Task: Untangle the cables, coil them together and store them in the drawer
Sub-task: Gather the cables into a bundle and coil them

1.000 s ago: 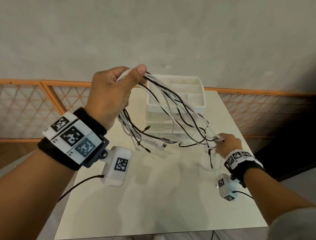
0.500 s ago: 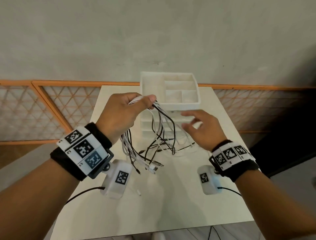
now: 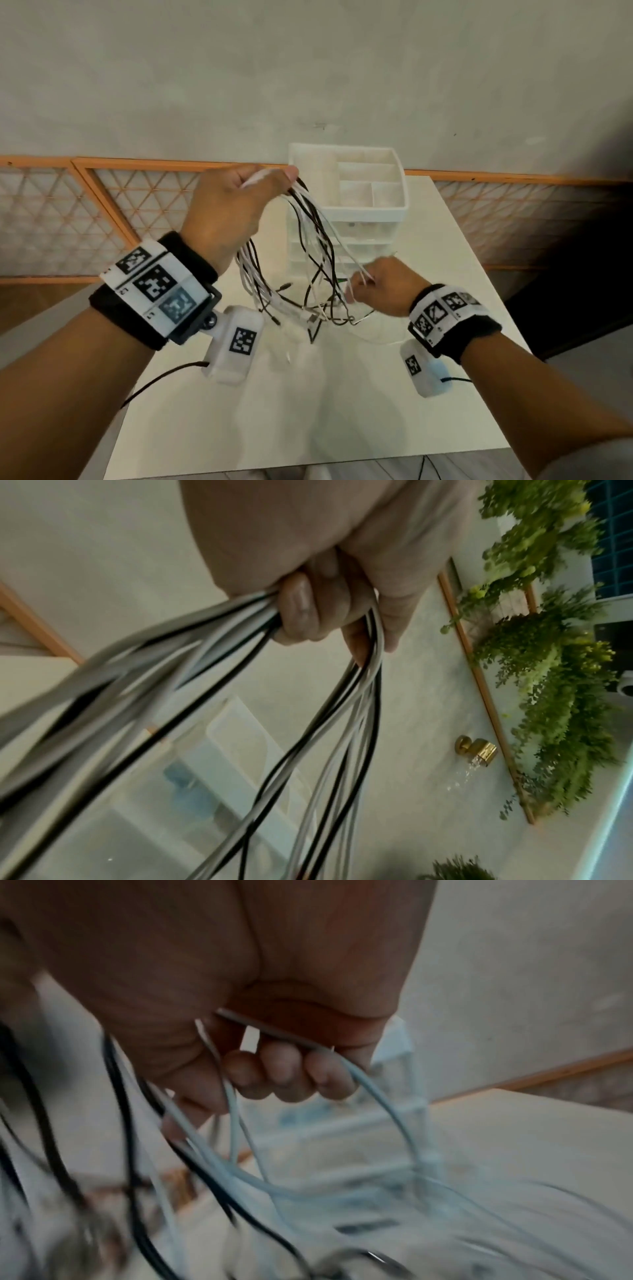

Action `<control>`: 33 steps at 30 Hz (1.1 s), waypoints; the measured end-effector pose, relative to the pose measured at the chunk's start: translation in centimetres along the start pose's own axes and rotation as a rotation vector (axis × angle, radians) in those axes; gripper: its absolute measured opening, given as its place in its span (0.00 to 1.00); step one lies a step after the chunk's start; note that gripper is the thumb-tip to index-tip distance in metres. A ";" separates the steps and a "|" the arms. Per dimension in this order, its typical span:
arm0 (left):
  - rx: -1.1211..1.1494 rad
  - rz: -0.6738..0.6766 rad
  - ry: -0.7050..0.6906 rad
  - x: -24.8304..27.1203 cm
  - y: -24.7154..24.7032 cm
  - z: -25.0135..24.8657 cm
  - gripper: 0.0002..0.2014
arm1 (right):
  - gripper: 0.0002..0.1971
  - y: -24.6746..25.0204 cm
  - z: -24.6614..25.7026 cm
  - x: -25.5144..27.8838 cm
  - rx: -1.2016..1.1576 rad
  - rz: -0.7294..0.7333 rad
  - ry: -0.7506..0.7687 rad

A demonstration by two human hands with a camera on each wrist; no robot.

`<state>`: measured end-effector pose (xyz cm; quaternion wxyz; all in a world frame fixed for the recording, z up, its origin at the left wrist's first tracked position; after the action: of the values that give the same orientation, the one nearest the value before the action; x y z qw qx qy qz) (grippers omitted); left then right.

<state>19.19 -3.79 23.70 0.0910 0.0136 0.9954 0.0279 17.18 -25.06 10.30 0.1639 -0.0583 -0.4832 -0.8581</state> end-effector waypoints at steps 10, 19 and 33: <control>0.060 -0.138 -0.025 -1.1 2.3 -0.1 0.21 | 0.12 4.3 -13.8 2.1 0.135 -0.536 -0.451; 0.001 -0.052 -0.024 -1.1 0.3 0.2 0.15 | 0.44 0.1 -10.9 2.2 0.278 0.058 -0.462; -0.472 0.194 -0.148 0.5 -4.2 -0.6 0.16 | 0.12 6.4 3.3 0.8 0.025 -0.559 0.064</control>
<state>18.48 -7.99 23.95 0.1610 0.0893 0.9460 0.2668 18.41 -25.50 17.41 -0.0631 0.1064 -0.4855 -0.8655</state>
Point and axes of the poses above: each hand's wrist, its own x-axis away from the middle knuckle, its own y-axis out of the back of the hand, z = x × y, the point moved 10 cm from there along -x, towards the middle knuckle
